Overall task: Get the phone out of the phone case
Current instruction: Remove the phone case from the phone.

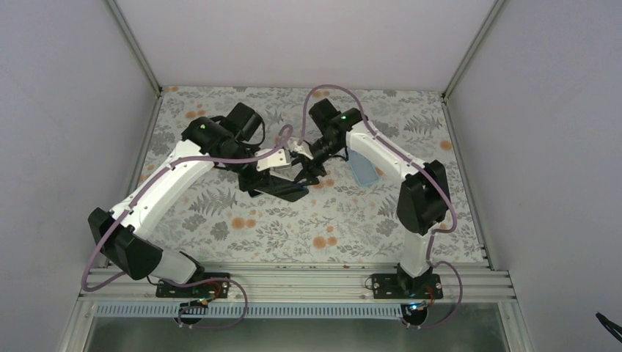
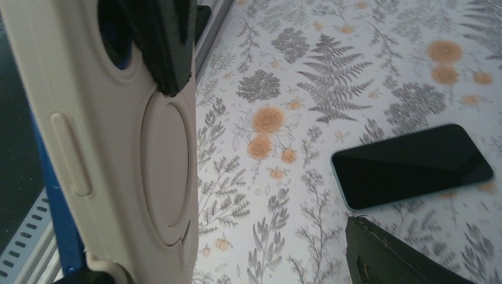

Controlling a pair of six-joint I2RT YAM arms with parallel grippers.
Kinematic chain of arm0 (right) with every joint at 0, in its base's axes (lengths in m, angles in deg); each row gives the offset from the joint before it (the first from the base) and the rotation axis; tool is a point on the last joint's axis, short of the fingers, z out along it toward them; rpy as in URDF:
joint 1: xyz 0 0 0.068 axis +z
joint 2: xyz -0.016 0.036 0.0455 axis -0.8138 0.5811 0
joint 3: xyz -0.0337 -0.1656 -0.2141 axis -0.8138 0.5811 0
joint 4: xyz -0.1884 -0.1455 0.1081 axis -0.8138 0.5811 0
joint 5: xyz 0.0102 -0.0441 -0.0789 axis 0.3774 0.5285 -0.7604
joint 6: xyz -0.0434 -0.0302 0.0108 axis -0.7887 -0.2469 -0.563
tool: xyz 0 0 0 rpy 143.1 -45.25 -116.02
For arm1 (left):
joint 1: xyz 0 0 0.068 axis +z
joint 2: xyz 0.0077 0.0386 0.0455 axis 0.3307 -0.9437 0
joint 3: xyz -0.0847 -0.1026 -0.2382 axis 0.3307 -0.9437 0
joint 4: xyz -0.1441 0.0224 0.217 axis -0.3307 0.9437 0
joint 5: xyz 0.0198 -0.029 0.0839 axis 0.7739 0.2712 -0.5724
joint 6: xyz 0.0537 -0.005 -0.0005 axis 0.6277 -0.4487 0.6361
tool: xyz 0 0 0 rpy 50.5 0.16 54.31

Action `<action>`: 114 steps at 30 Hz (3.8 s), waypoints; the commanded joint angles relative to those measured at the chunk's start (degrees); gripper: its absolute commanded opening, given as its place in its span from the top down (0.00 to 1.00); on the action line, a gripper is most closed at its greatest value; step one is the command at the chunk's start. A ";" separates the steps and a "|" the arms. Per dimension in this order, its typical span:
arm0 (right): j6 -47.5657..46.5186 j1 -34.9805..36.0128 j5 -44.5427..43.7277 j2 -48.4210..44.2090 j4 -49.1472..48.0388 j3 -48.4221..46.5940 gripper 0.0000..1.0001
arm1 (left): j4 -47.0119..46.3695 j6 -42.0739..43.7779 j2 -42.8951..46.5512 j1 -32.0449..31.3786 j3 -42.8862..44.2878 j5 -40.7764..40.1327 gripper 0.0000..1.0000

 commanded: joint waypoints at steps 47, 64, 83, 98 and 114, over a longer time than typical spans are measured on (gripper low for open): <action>4.05 -5.76 25.80 -1.38 9.98 4.30 0.97 | -58.95 6.34 12.46 11.68 -7.99 -17.69 0.20; 67.96 -20.49 20.59 9.80 -28.85 -14.50 0.97 | -74.24 15.14 18.32 -2.84 -22.35 -38.37 0.00; 70.24 -20.43 16.78 15.72 -26.54 -17.36 0.97 | -121.50 28.21 -6.43 -18.57 -31.82 -49.71 0.00; 73.87 -20.48 17.02 15.21 -29.52 -16.50 0.97 | -91.08 12.07 -8.16 -12.10 -21.13 -36.28 0.00; 74.90 -20.36 17.07 13.39 -31.03 -14.67 0.97 | -95.84 15.01 -13.75 -11.28 -19.00 -44.19 0.00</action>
